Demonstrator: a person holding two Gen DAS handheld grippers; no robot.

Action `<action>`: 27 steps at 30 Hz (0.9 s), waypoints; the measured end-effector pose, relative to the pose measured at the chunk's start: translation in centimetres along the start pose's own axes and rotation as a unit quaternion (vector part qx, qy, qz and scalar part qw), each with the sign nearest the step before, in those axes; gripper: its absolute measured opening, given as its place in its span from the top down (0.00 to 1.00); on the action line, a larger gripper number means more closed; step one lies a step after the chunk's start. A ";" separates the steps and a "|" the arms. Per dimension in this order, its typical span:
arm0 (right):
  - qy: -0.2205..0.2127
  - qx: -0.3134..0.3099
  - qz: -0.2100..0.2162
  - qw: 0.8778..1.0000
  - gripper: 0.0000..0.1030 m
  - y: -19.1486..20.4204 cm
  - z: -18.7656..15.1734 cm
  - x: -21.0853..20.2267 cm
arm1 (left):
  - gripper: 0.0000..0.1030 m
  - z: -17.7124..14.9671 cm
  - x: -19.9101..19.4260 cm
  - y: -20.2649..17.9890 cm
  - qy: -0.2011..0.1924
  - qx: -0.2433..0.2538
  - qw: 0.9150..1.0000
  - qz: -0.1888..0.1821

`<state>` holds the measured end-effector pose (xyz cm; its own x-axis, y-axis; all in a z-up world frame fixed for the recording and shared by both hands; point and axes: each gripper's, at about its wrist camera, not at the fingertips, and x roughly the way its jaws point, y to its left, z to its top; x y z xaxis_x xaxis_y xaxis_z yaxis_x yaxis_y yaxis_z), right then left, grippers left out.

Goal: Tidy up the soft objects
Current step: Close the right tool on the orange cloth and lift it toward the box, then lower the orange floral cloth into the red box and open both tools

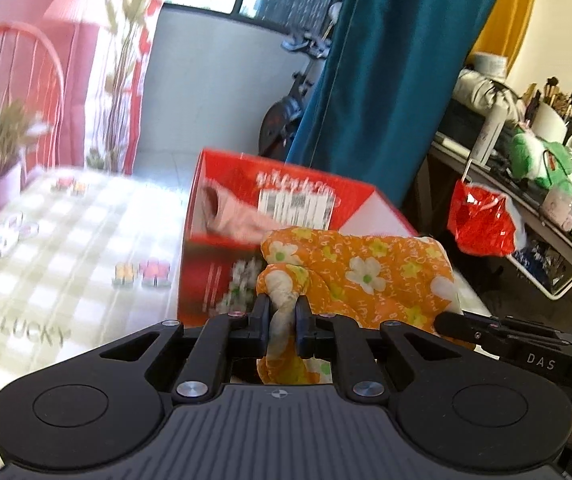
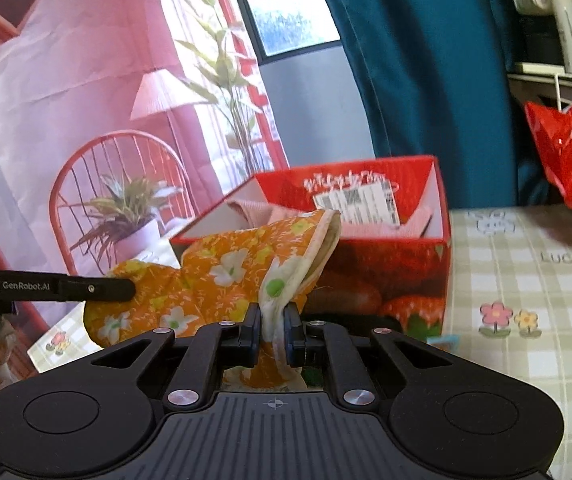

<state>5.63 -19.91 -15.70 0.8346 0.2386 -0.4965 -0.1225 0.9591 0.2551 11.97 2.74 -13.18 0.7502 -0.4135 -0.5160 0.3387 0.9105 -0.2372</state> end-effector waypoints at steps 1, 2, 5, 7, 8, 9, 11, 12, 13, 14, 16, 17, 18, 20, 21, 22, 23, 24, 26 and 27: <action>-0.005 0.000 0.001 1.000 0.90 0.0 0.5 0.0 | 0.87 0.6 0.0 -0.1 -0.006 0.006 1.000 0.000; -0.010 0.000 0.002 1.000 0.90 -0.1 0.9 0.0 | 0.87 1.1 0.1 -0.3 -0.011 0.011 1.000 0.000; -0.023 0.000 0.004 1.000 0.90 -0.3 2.4 0.1 | 0.87 2.8 0.6 -0.8 -0.023 0.025 0.999 0.004; -0.029 -0.002 0.003 1.000 0.90 -0.6 3.6 0.5 | 0.87 4.1 1.3 -1.1 -0.033 0.032 0.999 0.008; -0.033 -0.004 0.002 0.999 0.90 -0.7 4.3 0.8 | 0.87 4.7 1.8 -1.2 -0.038 0.037 0.999 0.011; -0.036 -0.005 0.001 0.999 0.90 -0.8 5.0 1.2 | 0.87 5.3 2.2 -1.3 -0.042 0.041 0.998 0.013; -0.040 0.001 0.001 0.999 0.90 -1.1 6.2 2.0 | 0.87 6.6 3.2 -1.5 -0.047 0.047 0.998 0.017; -0.041 0.005 0.001 0.999 0.90 -1.2 6.8 2.4 | 0.87 7.3 4.0 -1.5 -0.046 0.049 0.998 0.019; -0.041 0.010 0.001 0.999 0.90 -1.4 7.5 3.1 | 0.87 7.9 4.6 -1.5 -0.046 0.049 0.997 0.022; -0.041 0.010 -0.001 0.999 0.90 -1.5 8.0 3.6 | 0.87 8.4 5.4 -1.4 -0.044 0.048 0.998 0.024; -0.039 0.008 -0.007 0.999 0.90 -1.7 8.9 4.9 | 0.87 9.4 7.1 -1.2 -0.036 0.049 0.998 0.031; -0.037 0.009 -0.011 0.999 0.90 -1.9 9.4 5.8 | 0.87 9.8 7.9 -1.0 -0.030 0.051 0.998 0.033; -0.034 0.011 -0.013 0.999 0.90 -2.2 9.7 6.5 | 0.87 10.1 8.7 -0.9 -0.025 0.054 0.998 0.036; -0.027 0.022 -0.018 0.999 0.90 -3.1 10.4 8.1 | 0.87 10.3 10.2 -0.7 -0.009 0.062 0.997 0.041; -0.023 0.027 -0.020 0.999 0.90 -3.5 10.6 8.7 | 0.87 10.3 11.1 -0.6 0.002 0.064 0.997 0.045; -0.017 0.034 -0.024 0.999 0.90 -3.8 10.8 9.8 | 0.87 10.3 11.8 -0.4 0.011 0.065 0.997 0.047; -0.011 0.040 -0.027 0.999 0.90 -4.2 10.8 10.6 | 0.87 10.2 12.5 -0.2 0.024 0.066 0.996 0.049; -0.003 0.043 -0.030 0.999 0.90 -4.5 10.7 11.4 | 0.87 10.1 13.2 0.0 0.035 0.066 0.996 0.050; 0.015 0.045 -0.035 0.998 0.90 -5.0 10.4 12.9 | 0.87 9.8 14.3 0.4 0.059 0.063 0.995 0.048; 0.024 0.043 -0.038 0.998 0.90 -5.2 10.1 13.4 | 0.87 9.7 14.8 0.6 0.070 0.062 0.994 0.048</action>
<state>22.82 -23.20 -15.30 0.8126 0.1749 -0.5560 -0.0116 0.9586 0.2846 28.75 -2.80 -13.00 0.6990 -0.3131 -0.6430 0.3437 0.9355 -0.0819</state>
